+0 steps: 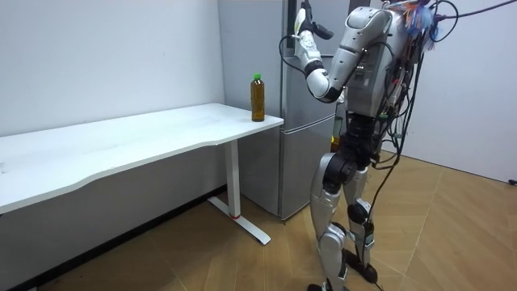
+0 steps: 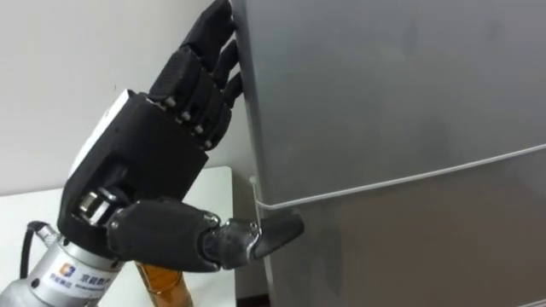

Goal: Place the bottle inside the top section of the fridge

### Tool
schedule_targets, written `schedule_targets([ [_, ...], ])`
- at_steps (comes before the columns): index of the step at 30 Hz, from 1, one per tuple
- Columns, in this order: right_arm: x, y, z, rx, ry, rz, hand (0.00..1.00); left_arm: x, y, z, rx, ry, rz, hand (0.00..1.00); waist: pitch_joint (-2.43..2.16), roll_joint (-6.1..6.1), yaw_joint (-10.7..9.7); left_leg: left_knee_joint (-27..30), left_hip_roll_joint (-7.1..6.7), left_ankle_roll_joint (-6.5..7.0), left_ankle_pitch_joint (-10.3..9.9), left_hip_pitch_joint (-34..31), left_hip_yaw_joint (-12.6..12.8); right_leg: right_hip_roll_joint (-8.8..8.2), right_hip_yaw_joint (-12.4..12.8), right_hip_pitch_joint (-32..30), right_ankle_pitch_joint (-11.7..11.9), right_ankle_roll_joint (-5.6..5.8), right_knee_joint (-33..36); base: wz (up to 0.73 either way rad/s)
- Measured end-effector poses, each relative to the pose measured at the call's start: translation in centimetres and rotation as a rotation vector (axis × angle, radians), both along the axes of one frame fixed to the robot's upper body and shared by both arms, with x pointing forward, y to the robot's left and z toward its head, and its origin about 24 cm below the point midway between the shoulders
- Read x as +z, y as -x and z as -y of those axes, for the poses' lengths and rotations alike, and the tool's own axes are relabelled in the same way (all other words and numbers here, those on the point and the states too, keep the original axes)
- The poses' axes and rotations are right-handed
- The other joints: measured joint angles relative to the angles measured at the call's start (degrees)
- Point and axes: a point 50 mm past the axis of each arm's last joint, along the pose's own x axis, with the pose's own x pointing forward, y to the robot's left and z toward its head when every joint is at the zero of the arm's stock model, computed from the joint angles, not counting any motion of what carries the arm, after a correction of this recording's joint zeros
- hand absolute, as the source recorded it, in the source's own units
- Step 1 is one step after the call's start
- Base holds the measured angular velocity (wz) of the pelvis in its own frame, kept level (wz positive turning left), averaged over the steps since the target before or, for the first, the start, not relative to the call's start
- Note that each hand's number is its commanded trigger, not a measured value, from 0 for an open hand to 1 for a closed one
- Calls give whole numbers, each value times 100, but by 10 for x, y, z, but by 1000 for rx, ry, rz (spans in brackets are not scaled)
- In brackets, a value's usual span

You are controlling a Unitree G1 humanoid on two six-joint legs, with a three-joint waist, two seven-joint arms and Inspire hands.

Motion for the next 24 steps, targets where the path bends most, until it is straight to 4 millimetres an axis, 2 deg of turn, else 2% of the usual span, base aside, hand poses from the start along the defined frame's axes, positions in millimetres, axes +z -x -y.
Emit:
schedule_targets([
  [7, 0, 0, 1, -12, -7, -5, 0, -8, -4, 7, -57, 48, -61, 0, 17, 36, -8, 18, 1, 1, 0, 4, -27, 4, -13, 45, 2, 0, 1, 2],
  [8, 0, 1, 1, -15, -9, -5, 0, -8, -4, 7, -65, 55, -66, 56, 17, 35, -7, 17, 1, 1, -1, 3, -27, 4, -13, 47, 2, 0, 2, 0],
  [9, 0, 1, 0, -20, -13, -4, 0, -9, -3, 8, -73, 64, -71, 85, 16, 32, -5, 15, 1, 1, -1, 3, -26, 4, -13, 48, 2, 0, 3, 0],
  [10, 0, 1, 0, -23, -18, -3, 0, -9, -3, 8, -75, 65, -72, 100, 17, 32, -5, 15, 1, 1, -1, 4, -26, 4, -13, 47, 3, 0, 3, 0],
  [15, 0, 1, 0, -23, -24, -7, 0, -10, -4, 4, -68, 92, -81, 100, 22, 4, 9, 15, 1, 1, -1, -25, -27, 4, -20, 35, 3, 0, -4, 1],
  [17, 0, 1, 0, -20, -26, -11, 0, -10, -5, 1, -56, 104, -83, 93, 16, -21, 23, 22, 1, 1, -1, -23, -32, 4, -20, 32, 3, 1, -5, 3],
  [18, 0, 1, -1, -19, -28, -13, 0, -10, -5, 1, -62, 119, -84, 87, 20, -42, 25, 30, 0, 1, -1, -22, -35, 4, -17, 33, 3, 1, -5, 0],
  [22, 0, -1, -2, -9, -30, -14, 0, -9, -3, 8, -110, 140, -77, 83, 21, -57, 1, 35, -3, 1, 0, -17, -34, 6, 37, 33, 4, 2, -6, 0],
  [24, 0, -2, -2, -3, -29, -14, 0, -10, -1, 12, -138, 145, -82, 77, 21, -57, -2, 40, -3, 1, -1, -17, -32, 10, 58, 30, 4, 2, -6, 0],
])
